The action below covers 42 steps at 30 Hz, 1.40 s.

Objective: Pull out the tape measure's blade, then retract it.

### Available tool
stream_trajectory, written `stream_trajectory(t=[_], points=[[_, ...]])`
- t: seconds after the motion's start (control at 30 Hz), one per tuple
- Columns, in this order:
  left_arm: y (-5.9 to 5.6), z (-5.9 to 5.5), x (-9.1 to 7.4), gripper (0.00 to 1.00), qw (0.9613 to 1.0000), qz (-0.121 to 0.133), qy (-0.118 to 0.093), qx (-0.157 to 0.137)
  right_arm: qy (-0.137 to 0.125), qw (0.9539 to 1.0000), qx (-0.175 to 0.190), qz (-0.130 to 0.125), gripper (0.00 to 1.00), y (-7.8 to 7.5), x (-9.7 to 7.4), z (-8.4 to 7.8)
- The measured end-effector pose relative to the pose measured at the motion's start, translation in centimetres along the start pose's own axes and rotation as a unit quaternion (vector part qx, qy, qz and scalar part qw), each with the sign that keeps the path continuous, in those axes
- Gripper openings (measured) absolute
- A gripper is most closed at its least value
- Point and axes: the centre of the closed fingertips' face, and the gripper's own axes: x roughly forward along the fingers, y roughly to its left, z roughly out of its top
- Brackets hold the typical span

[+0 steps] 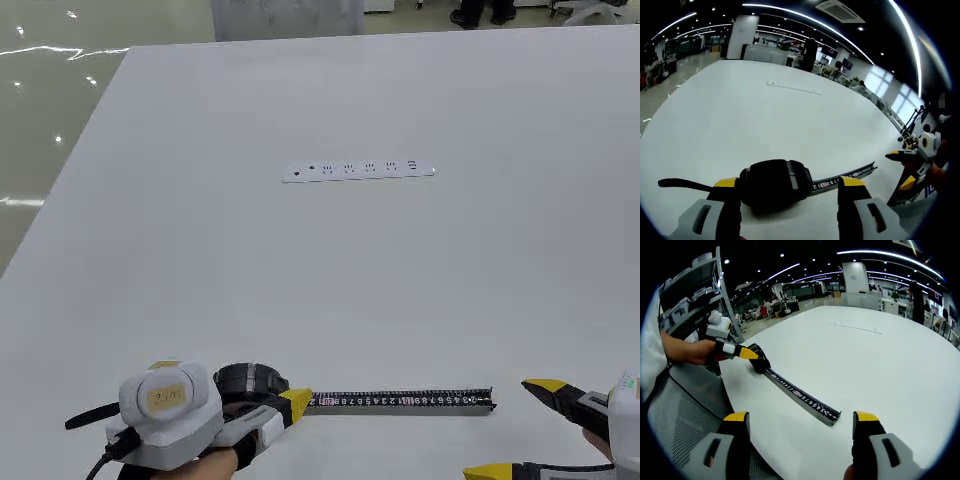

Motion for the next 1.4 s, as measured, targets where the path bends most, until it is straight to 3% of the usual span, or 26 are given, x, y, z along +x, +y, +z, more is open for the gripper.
stream_trajectory(t=[0.1,0.17,0.27,0.37,0.67,1.4], points=[[0.2,0.1,0.1,0.75,0.9998,0.021,-0.007,-0.002,0.002,1.0,-0.003,0.002,0.84,0.1,0.2,0.1],[0.3,-0.2,0.2,0.75,0.999,0.038,-0.003,0.026,0.003,1.0,-0.004,0.003,0.84,0.1,0.3,0.0],[0.5,-0.1,0.2,0.75,0.9987,0.049,-0.012,0.01,0.003,1.0,-0.005,0.004,0.83,0.2,0.5,0.2],[0.7,-0.1,0.2,0.73,0.9982,0.056,-0.012,0.016,0.003,1.0,-0.004,0.006,0.83,0.2,0.7,0.2],[1.5,-0.3,0.3,0.64,0.997,0.072,-0.014,0.025,0.002,1.0,-0.005,0.008,0.83,0.1,0.9,0.3],[1.7,-0.4,0.4,0.6,0.9957,0.081,-0.013,0.041,0.004,0.9999,-0.004,0.012,0.81,-0.1,1.2,0.0]])
